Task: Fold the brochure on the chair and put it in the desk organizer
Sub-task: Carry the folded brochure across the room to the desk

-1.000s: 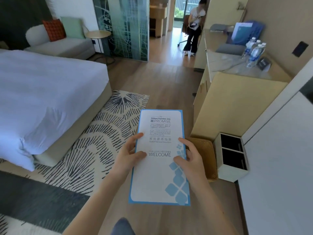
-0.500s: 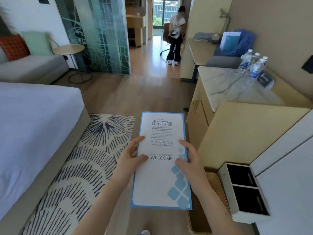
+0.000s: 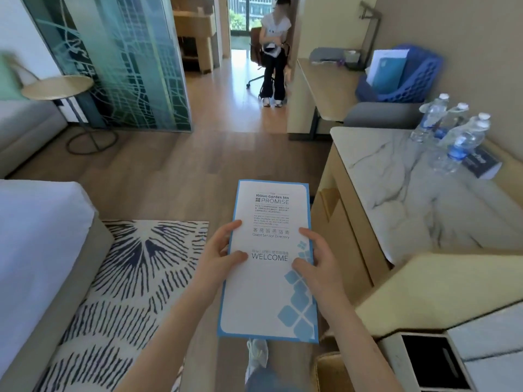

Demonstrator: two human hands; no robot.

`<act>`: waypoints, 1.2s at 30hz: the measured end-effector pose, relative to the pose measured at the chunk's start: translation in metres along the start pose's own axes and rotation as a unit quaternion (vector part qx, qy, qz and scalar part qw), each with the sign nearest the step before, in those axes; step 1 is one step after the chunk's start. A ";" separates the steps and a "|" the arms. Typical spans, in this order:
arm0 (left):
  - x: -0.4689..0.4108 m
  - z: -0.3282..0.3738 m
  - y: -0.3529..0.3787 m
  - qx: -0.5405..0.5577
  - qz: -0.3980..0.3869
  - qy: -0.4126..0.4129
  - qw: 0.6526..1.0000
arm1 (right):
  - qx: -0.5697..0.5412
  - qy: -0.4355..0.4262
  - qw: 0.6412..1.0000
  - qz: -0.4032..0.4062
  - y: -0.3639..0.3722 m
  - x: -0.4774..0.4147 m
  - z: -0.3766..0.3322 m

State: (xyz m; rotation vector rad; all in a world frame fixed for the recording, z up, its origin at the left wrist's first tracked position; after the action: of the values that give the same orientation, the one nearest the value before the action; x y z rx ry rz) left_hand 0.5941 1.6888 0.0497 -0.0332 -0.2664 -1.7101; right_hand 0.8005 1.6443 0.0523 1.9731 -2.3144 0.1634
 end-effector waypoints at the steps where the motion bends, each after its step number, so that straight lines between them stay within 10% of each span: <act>1: -0.028 0.009 -0.003 -0.006 0.009 0.001 1.000 | -0.002 0.003 1.000 -0.007 0.004 -0.030 -0.005; 16: -0.404 0.081 -0.062 -0.038 0.028 0.019 0.999 | 0.003 0.008 0.999 -0.038 0.071 -0.418 -0.065; 36: -0.944 0.165 0.032 -0.050 -0.209 -0.036 0.976 | -0.031 0.015 0.980 0.194 0.012 -0.870 -0.122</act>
State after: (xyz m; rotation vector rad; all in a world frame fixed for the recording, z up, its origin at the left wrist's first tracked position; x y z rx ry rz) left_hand 0.7542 2.6345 0.0505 -0.1207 -0.2530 -2.1432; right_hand 0.9264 2.5143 0.0493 1.4606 -2.6220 0.1442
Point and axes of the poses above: each hand's wrist, its own x-axis away from the middle knuckle, its own y-axis out of the palm, z = x × y, the point moved 3 cm from there along -x, towards the middle knuckle, and after that the axes turned 3 degrees about -z, right-handed, at the moved point
